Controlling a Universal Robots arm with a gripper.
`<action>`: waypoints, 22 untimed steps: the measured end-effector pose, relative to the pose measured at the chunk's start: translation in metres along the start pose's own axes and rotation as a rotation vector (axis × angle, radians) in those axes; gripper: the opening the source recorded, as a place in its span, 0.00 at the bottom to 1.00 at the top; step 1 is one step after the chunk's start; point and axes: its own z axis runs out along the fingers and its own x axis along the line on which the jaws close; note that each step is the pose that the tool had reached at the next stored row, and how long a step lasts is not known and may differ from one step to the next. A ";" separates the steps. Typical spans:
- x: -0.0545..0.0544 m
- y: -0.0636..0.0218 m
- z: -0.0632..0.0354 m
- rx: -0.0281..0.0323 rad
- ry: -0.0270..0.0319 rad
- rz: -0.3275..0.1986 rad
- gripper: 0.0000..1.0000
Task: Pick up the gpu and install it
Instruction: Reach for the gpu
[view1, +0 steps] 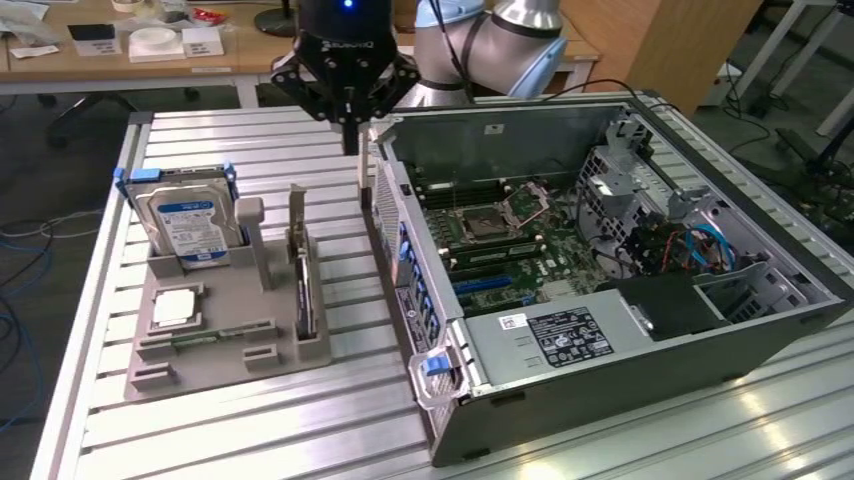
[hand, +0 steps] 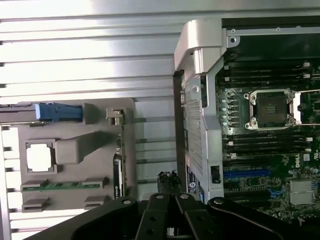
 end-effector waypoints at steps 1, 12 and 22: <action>0.004 -0.0003 -0.0001 0.0000 0.0000 0.000 0.11; 0.046 -0.0034 -0.0012 0.0000 0.0000 0.000 0.11; 0.068 -0.0051 -0.0018 0.0000 0.0000 0.000 0.11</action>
